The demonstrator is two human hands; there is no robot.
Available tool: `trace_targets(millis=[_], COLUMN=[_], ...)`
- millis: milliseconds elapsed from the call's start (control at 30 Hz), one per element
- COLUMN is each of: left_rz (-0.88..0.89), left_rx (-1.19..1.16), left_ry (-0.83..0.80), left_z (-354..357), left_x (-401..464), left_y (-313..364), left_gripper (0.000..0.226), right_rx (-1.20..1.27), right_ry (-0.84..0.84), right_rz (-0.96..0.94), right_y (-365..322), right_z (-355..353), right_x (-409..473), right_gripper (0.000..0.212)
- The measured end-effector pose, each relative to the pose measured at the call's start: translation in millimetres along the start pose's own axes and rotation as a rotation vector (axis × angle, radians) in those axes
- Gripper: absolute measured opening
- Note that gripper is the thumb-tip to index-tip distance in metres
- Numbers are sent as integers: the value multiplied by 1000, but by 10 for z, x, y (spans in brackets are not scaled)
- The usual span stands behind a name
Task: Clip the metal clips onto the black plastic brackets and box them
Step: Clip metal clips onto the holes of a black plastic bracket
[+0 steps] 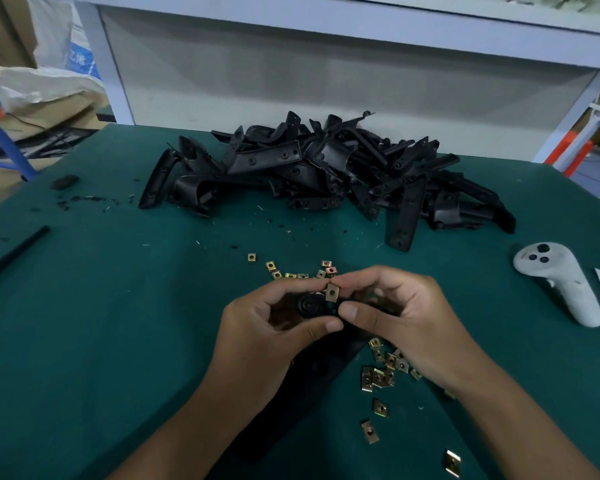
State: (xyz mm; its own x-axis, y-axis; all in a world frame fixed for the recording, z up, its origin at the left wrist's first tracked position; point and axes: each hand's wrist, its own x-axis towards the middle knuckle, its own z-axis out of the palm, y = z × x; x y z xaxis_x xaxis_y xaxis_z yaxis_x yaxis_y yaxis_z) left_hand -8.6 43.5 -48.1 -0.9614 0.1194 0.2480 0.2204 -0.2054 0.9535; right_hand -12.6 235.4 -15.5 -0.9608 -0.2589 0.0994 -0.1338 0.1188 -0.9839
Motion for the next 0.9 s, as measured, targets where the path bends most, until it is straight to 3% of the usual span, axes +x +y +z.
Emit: trace_targets(millis=[533,700,833,900], left_rz=[-19,-45,-91,-119], left_rx=[216,162,157,186], left_ry=[31,26,29,-11], left_z=[13,44,37,49], left_x=[-56,-34,-9,-26], left_y=[-21,3,29,35], left_gripper=[29,31,31,31], right_rx=[-68,-118,-441,-653], right_ry=[-90,-81,169,106], right_rz=[35,-36,-35,-53], right_y=[54,81,301,424], right_z=[-65,-159,-295,-313], right_x=[27,45,138,158], right_gripper=[14,27,26,38])
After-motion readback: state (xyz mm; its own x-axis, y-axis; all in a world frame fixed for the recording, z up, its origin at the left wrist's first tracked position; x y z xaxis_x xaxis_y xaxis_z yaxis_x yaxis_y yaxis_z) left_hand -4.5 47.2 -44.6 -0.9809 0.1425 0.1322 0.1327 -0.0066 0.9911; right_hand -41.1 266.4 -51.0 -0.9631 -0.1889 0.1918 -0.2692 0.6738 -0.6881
